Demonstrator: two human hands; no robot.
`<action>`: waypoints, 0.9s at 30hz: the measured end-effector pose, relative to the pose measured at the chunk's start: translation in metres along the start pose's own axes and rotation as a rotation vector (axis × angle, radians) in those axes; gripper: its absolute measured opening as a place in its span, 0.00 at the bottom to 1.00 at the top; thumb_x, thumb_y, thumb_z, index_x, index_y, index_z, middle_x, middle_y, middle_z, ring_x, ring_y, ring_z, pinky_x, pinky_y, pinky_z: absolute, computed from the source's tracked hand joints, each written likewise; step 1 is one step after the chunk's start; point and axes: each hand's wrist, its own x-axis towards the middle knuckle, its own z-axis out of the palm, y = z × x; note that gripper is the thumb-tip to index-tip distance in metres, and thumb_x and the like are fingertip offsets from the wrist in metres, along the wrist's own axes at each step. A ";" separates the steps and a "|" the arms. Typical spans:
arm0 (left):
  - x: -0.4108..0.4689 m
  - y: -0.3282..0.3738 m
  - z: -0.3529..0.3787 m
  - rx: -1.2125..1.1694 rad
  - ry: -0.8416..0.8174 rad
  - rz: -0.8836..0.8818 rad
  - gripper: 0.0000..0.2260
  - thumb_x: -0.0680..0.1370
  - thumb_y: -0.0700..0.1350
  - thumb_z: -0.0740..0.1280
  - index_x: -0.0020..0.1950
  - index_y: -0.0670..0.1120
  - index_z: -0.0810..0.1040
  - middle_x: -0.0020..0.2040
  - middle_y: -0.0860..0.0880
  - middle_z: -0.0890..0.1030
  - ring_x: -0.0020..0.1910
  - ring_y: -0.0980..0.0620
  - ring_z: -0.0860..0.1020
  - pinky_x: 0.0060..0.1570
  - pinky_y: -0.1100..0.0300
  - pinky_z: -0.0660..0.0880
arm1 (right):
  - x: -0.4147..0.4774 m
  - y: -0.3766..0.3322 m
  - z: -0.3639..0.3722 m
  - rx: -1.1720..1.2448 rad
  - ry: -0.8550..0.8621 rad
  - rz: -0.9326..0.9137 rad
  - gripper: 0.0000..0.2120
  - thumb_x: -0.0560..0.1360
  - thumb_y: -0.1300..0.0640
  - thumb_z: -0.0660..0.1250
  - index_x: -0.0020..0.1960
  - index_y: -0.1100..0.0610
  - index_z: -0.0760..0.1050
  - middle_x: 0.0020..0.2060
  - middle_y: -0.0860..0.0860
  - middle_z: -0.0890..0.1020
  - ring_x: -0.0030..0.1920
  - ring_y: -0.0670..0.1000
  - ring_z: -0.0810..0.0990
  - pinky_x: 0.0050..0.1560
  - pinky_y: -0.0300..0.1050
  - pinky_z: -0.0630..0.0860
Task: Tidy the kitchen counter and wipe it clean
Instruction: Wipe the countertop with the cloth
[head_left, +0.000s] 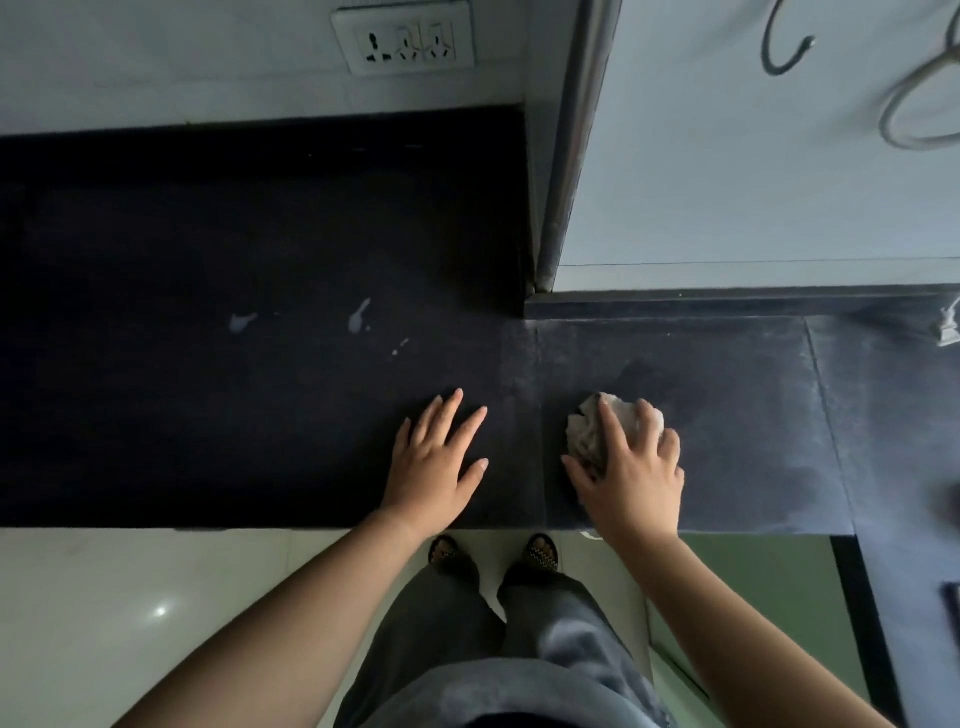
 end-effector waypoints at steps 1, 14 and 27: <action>0.000 0.000 -0.002 -0.017 -0.003 -0.003 0.26 0.79 0.55 0.56 0.75 0.56 0.53 0.78 0.50 0.47 0.77 0.48 0.47 0.73 0.44 0.49 | -0.001 0.000 0.000 0.015 0.005 -0.038 0.33 0.68 0.42 0.69 0.70 0.48 0.63 0.71 0.57 0.60 0.64 0.65 0.62 0.53 0.61 0.72; -0.013 -0.115 -0.073 -0.194 0.161 -0.090 0.23 0.77 0.54 0.61 0.71 0.51 0.66 0.70 0.51 0.70 0.69 0.52 0.67 0.68 0.57 0.66 | 0.021 -0.147 0.018 0.349 -0.109 -0.337 0.29 0.65 0.47 0.73 0.64 0.41 0.70 0.66 0.50 0.67 0.60 0.56 0.73 0.56 0.49 0.75; 0.034 -0.360 -0.142 -0.033 0.192 -0.140 0.23 0.77 0.54 0.61 0.70 0.50 0.66 0.73 0.48 0.66 0.73 0.47 0.62 0.68 0.47 0.64 | 0.135 -0.395 0.073 0.283 0.013 -0.268 0.27 0.67 0.48 0.71 0.65 0.43 0.70 0.65 0.52 0.66 0.60 0.59 0.71 0.57 0.51 0.74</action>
